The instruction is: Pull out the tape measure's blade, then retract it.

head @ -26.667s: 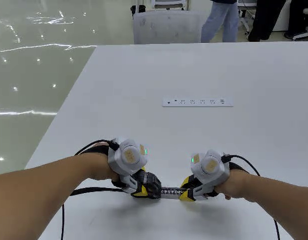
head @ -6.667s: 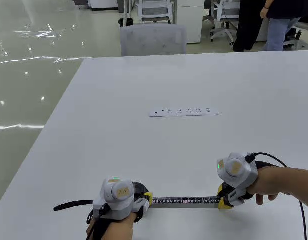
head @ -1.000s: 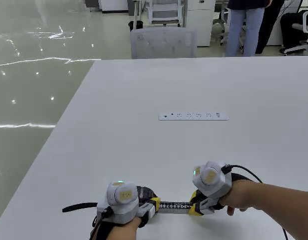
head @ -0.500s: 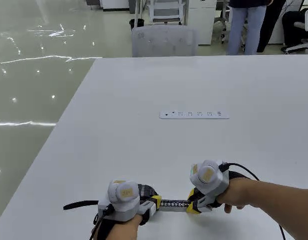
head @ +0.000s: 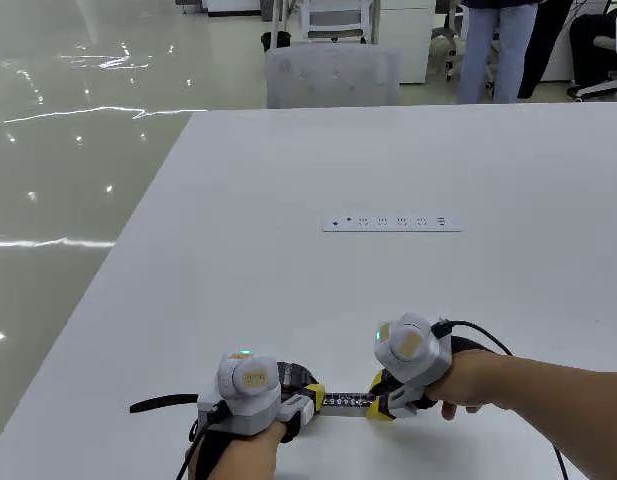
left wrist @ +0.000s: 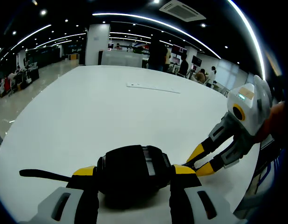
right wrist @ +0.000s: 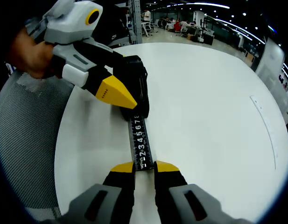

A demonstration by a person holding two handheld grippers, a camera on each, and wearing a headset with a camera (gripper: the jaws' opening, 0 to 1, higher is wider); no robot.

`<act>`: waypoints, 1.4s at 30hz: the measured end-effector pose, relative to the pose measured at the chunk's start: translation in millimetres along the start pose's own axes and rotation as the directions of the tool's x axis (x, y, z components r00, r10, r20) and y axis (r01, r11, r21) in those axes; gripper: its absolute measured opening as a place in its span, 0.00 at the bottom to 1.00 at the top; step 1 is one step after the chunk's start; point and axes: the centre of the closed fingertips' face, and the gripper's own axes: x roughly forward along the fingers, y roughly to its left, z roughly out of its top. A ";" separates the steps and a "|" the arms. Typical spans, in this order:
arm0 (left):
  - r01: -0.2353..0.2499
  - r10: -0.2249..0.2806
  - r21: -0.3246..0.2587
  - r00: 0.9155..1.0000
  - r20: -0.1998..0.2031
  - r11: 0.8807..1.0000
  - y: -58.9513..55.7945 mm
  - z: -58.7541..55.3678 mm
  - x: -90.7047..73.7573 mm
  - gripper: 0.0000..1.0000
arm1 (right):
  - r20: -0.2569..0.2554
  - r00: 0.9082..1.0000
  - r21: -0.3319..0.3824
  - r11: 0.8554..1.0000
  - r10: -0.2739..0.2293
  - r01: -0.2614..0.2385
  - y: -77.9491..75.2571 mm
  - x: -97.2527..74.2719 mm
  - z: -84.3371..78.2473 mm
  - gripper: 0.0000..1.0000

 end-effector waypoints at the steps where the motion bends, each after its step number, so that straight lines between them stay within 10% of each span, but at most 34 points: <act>1: 0.000 0.000 0.000 1.000 -0.001 1.000 0.0 0.0 0.0 0.58 | 0.002 1.000 0.003 1.000 0.001 -0.001 0.0 0.0 0.6 0.14; 42: 0.001 -0.001 -0.003 1.000 -0.003 1.000 -0.1 0.6 -0.3 0.58 | 0.050 0.999 0.020 1.000 0.001 -0.002 4.9 11.9 23.7 0.14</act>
